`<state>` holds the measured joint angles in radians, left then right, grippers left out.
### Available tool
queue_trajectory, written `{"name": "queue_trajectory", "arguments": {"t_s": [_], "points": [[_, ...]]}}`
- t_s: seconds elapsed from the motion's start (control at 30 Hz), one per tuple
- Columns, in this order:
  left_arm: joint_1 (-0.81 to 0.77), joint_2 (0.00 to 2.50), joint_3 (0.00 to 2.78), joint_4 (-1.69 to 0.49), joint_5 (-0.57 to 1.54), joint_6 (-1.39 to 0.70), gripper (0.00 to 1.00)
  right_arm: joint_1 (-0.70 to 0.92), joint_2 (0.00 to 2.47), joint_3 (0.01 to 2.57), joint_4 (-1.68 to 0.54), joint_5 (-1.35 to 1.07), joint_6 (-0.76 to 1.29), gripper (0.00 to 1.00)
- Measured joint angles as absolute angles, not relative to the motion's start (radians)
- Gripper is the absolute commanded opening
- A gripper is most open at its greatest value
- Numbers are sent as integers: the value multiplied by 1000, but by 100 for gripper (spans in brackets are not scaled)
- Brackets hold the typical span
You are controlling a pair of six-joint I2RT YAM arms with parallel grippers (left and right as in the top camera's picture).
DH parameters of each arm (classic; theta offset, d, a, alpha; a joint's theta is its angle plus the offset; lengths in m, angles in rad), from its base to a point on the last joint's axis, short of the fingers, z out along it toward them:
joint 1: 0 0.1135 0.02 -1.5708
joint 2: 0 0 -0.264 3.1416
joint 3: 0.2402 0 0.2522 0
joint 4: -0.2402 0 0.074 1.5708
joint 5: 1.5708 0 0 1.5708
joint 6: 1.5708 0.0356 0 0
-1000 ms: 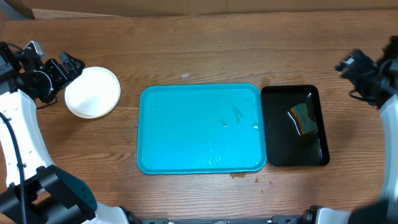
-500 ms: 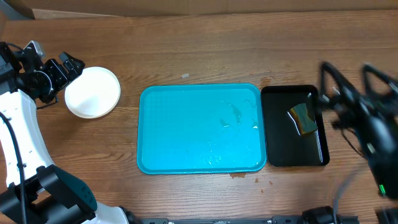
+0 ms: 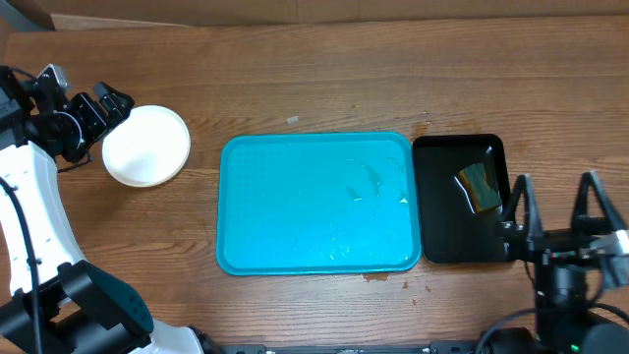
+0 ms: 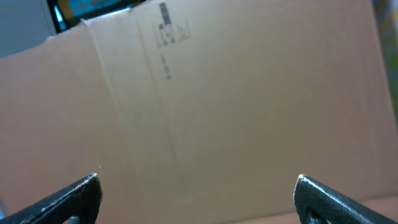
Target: Clean dirty plates on tray and stack at the side
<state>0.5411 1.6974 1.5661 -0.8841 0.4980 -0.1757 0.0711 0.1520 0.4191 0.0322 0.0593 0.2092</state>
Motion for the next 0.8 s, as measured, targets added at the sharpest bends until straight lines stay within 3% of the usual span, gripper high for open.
{"name": "queue_trajectory", "arguments": {"t_s": [0.33,0.8], "points": [[541,1697,1566,-884,498,-176,100,46,40,116,286,60,208,100],[541,1697,1566,-884,498,-175,100,46,15,19,88,59,190,100]]}}
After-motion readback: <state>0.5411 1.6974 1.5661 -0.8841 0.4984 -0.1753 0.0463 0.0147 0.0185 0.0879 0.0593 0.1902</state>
